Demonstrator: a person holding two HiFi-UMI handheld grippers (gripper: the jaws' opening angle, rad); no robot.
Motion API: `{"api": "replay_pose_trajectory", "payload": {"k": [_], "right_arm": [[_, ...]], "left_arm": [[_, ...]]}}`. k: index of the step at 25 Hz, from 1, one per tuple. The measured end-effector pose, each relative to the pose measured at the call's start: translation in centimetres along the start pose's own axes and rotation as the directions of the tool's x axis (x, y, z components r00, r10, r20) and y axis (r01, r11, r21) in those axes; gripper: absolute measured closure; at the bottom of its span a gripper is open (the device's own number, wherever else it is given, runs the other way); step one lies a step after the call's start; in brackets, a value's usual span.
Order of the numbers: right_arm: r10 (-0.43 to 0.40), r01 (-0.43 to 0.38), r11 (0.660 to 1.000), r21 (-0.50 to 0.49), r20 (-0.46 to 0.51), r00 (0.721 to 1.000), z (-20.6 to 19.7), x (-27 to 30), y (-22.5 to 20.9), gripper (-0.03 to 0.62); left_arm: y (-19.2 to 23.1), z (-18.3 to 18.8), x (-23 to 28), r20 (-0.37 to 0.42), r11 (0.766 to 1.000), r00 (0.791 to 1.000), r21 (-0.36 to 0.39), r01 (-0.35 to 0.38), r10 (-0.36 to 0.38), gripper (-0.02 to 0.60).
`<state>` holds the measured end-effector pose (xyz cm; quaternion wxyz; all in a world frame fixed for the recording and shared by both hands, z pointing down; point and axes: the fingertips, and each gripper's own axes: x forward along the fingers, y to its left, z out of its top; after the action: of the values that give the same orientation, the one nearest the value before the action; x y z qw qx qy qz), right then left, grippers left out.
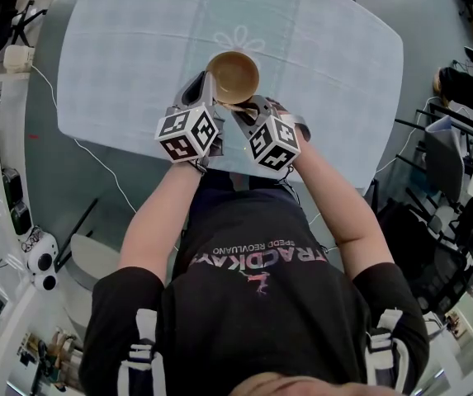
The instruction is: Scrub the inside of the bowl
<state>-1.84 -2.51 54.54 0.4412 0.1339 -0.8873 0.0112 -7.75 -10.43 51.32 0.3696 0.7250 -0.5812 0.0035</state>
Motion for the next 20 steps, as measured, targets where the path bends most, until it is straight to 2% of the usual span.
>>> {"api": "replay_pose_trajectory", "payload": {"k": [4, 20], "right_arm": [[-0.019, 0.019, 0.999, 0.035, 0.001, 1.0, -0.5, -0.6, -0.7, 0.562], [-0.1, 0.103, 0.994, 0.045, -0.071, 0.992, -3.9, -2.2, -4.6, 0.562]], "left_arm": [[0.2, -0.4, -0.4, -0.012, 1.0, 1.0, 0.015, 0.002, -0.002, 0.555], [0.4, -0.7, -0.5, -0.048, 0.992, 0.999, 0.119, 0.032, -0.027, 0.555]]}}
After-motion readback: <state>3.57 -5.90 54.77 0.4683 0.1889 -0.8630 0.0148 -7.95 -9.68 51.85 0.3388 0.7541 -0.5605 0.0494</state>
